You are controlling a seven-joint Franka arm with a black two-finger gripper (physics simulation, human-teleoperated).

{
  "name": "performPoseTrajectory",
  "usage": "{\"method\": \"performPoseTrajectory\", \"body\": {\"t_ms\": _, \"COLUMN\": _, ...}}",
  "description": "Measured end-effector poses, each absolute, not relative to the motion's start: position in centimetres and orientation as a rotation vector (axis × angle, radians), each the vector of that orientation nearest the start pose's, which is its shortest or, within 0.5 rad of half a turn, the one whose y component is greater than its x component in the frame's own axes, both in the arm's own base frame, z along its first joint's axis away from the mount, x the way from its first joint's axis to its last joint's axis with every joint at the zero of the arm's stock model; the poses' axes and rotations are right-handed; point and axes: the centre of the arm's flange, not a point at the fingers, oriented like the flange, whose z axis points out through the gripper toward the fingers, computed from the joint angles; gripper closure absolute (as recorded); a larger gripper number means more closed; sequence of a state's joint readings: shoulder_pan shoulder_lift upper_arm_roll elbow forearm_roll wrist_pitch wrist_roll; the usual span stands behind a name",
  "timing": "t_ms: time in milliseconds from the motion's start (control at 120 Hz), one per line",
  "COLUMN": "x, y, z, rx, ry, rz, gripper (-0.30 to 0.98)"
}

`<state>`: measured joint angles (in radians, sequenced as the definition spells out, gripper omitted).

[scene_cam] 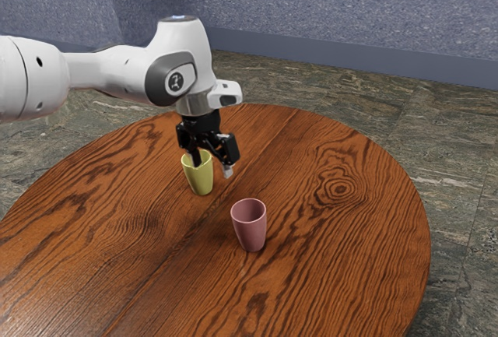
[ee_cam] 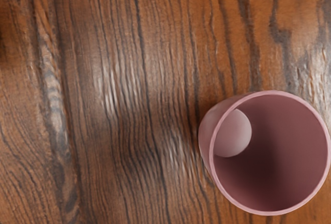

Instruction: Place the right cup onto the left cup

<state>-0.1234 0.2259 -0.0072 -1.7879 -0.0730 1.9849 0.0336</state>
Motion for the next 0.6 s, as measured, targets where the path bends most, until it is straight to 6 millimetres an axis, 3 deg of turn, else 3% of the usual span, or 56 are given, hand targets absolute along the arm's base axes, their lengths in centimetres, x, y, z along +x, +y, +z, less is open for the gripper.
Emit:
{"method": "performPoseTrajectory", "body": {"t_ms": 175, "x": 61.4, "y": -9.3, "z": 37.4, "rx": -3.210, "ry": 0.158, "rz": 0.081, "gripper": 0.00}}
{"method": "performPoseTrajectory", "body": {"t_ms": 508, "x": 62.5, "y": -10.4, "z": 31.2, "rx": -3.220, "ry": 0.087, "rz": 0.045, "gripper": 0.00}}
{"method": "performPoseTrajectory", "body": {"t_ms": 600, "x": 62.4, "y": -11.0, "z": 30.5, "rx": -3.224, "ry": 0.086, "rz": 0.045, "gripper": 0.00}}
